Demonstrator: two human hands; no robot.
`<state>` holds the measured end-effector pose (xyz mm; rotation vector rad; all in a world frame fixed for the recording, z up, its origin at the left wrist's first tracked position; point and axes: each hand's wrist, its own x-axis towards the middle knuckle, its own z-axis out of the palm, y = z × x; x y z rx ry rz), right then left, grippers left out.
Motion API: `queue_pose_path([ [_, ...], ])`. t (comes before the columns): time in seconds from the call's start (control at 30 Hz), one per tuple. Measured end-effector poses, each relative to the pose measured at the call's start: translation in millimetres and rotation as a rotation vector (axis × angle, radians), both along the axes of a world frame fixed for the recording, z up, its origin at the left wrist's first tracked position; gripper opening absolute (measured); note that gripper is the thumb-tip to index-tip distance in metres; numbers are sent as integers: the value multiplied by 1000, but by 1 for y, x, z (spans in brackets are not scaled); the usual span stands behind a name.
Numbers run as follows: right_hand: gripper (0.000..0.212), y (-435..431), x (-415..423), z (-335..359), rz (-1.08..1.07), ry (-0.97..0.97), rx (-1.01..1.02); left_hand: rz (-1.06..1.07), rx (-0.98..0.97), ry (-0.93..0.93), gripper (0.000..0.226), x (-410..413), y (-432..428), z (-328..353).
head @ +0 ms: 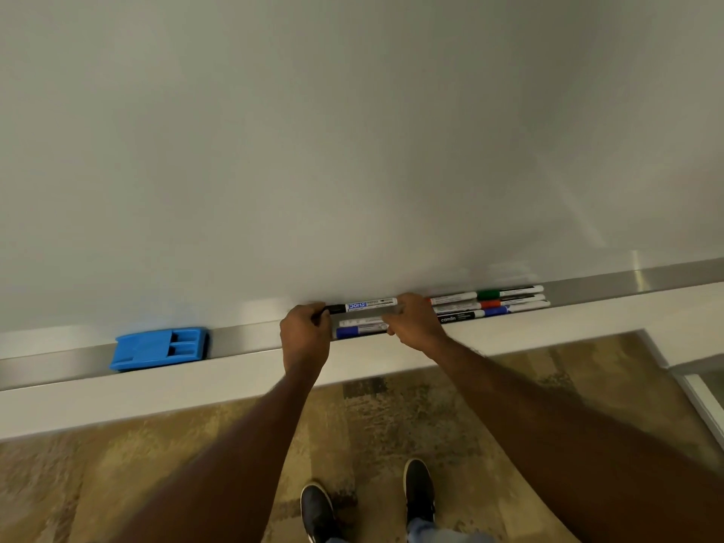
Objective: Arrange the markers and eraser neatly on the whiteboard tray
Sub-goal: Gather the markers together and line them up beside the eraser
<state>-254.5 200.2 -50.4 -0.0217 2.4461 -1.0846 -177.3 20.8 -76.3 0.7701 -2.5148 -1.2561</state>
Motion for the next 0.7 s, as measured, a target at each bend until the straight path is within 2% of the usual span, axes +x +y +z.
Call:
queue_pose_path([
  [0.07, 13, 11, -3, -2, -6, 2, 30, -34, -2, -9, 17, -7, 11, -1],
  [0.27, 33, 26, -3, -7, 41, -19, 5, -14, -50, -84, 15, -18, 24, -5],
  [0.7, 31, 34, -10, -4, 125, -14, 91, -15, -74, -206, 17, -16, 27, -10],
])
